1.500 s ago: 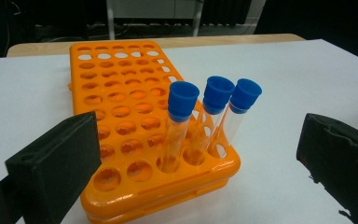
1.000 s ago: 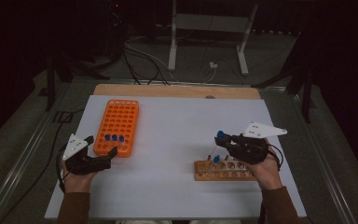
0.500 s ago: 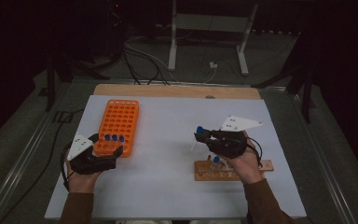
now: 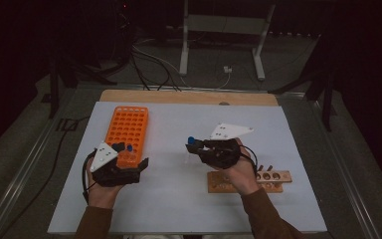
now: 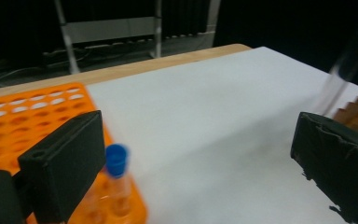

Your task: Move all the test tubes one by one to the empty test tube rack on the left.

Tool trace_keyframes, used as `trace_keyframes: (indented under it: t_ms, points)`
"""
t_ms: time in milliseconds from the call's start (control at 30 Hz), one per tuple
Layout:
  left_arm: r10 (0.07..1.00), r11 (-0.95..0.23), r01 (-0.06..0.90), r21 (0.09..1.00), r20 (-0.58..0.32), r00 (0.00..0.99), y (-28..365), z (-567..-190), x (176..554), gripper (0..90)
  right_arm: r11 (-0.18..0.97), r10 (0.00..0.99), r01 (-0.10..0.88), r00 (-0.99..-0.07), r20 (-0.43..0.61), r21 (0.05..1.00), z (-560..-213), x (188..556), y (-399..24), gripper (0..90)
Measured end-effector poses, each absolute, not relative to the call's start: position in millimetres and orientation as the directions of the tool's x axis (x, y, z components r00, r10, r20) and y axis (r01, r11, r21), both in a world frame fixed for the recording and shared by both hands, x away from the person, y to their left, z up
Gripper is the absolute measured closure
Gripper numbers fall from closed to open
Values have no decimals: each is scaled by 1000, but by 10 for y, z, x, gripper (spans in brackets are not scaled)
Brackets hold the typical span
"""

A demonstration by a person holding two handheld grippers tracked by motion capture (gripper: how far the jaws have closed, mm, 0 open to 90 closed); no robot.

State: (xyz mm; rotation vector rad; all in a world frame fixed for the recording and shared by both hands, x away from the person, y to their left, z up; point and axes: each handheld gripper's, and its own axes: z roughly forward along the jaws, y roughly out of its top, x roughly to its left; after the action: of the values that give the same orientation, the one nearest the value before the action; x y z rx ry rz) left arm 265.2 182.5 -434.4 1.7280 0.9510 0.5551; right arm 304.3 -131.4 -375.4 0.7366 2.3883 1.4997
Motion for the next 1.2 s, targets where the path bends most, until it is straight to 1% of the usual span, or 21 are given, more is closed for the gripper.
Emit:
trace_keyframes:
  t_ms: [133, 267, 400, 433, 567, 700, 867, 967, 1067, 1200]
  points:
    - [781, -157, 328, 931, -87, 619, 1676, -4341, 2648, 54, 358, 513, 294, -855, 77, 886, -3781, 3042, -1219, 767]
    - [751, -189, 310, 932, -66, 657, 1521, -4328, 2631, 81, 365, 499, 290, -863, 76, 885, -3789, 3031, -1135, 768]
    - [726, -195, 288, 938, -59, 685, 1417, -4308, 2603, 171, 373, 483, 283, -872, 76, 884, -3798, 3011, -1048, 767]
    - [723, -201, 281, 938, -52, 689, 1396, -4304, 2595, 178, 374, 480, 281, -874, 75, 884, -3803, 3007, -1026, 768]
    - [703, -221, 265, 939, -35, 710, 1338, -4296, 2575, 317, 382, 466, 278, -881, 76, 881, -3821, 2992, -941, 768]
    - [668, -230, 256, 939, -39, 743, 1318, -4298, 2570, 517, 387, 454, 274, -888, 77, 880, -3837, 2978, -874, 768]
    - [644, -236, 252, 938, -43, 764, 1312, -4304, 2567, 680, 391, 442, 269, -894, 76, 880, -3847, 2967, -827, 768]
    - [643, -240, 249, 938, -39, 765, 1311, -4305, 2565, 743, 393, 438, 267, -896, 76, 880, -3852, 2961, -814, 769]
    - [644, -239, 250, 938, -40, 764, 1319, -4308, 2566, 767, 393, 436, 268, -897, 79, 879, -3855, 2957, -809, 769]
    - [647, -244, 246, 938, -32, 762, 1318, -4309, 2563, 776, 391, 436, 271, -896, 82, 879, -3859, 2953, -811, 769]
